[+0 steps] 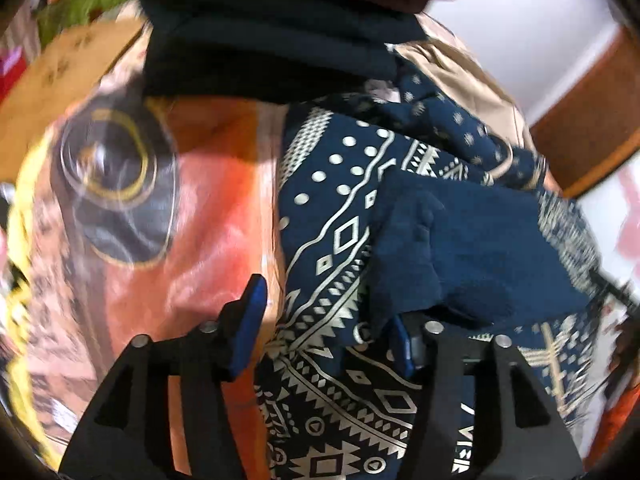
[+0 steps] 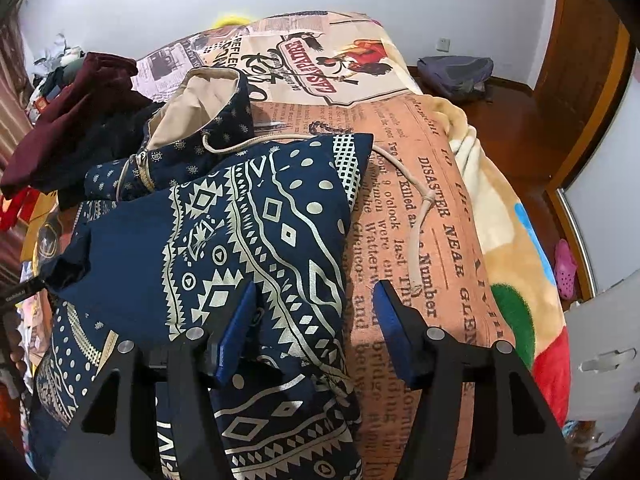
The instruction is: Fold large clothes
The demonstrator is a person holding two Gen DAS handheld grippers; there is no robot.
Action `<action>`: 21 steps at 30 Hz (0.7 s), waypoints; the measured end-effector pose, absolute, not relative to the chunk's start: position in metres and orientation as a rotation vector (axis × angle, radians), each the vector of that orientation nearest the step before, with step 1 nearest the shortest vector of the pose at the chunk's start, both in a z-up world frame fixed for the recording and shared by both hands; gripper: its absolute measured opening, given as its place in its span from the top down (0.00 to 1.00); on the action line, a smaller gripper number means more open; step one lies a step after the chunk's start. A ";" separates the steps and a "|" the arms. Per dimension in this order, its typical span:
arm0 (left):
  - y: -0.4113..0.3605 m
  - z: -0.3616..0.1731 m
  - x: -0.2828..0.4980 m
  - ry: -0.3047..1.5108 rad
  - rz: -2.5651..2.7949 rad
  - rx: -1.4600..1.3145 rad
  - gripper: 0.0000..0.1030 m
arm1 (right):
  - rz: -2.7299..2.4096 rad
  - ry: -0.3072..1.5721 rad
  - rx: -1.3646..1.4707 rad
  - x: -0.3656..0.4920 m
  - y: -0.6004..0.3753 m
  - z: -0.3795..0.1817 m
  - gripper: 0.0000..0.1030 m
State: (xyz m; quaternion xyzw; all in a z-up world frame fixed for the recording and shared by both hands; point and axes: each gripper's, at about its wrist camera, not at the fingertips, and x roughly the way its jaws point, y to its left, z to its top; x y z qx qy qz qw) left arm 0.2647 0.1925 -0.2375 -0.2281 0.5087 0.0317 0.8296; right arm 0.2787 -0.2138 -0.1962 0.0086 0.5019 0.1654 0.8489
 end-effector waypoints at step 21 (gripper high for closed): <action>0.274 -0.291 0.225 0.944 -0.047 -1.241 0.44 | 0.371 1.007 -0.013 0.274 -0.203 -0.204 0.32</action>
